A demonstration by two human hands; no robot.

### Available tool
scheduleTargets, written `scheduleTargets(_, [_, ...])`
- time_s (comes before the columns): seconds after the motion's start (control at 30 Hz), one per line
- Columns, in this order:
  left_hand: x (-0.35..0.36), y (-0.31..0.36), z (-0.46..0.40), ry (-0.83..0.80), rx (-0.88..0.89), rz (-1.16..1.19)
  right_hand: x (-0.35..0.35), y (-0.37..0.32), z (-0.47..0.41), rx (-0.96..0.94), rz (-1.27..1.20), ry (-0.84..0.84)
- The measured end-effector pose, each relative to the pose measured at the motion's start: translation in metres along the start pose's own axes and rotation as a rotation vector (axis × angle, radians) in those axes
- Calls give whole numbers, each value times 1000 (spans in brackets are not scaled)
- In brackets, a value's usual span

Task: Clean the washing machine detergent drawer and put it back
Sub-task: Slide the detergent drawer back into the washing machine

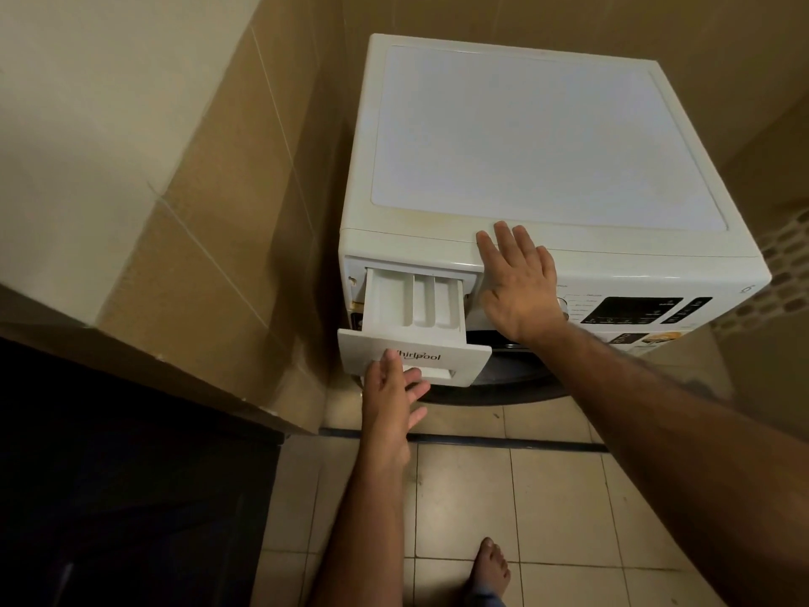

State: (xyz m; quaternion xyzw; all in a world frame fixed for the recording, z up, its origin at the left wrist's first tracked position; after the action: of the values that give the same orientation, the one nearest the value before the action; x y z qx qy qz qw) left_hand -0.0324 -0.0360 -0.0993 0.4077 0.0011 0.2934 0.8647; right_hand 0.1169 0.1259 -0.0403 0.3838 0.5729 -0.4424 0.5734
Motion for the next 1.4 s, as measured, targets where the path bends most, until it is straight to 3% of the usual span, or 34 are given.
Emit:
scheduleTargets(0.13, [0,12,-2,68,-32,124,0,1,0,-4,-21,3])
scheduleTargets(0.3, [10,5,14,108,-117,631,0,2,0,-2,-106,16])
scheduleTargets(0.4, [23,8,18,58,-131,780,0,2,-1,9,-143,10])
scheduleTargets(1.1, [71,79,-45,-328,-96,795,0,-1,2,15,-145,31])
scheduleTargets(1.4, [61,54,-60,-25,-75,709,-1,-2,2,17,-138,23])
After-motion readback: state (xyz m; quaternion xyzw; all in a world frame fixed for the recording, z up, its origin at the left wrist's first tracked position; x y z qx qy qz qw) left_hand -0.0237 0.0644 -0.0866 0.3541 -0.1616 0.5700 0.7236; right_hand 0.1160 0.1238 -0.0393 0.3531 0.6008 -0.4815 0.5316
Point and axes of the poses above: each hand's wrist, its own z-axis away from the middle knuckle, its own x-axis out of the palm, y = z × x, the point moved 5 cm from there along -z, towards the middle knuckle, and after that the axes turned 2 degrees about z, right-handed, at the moved point
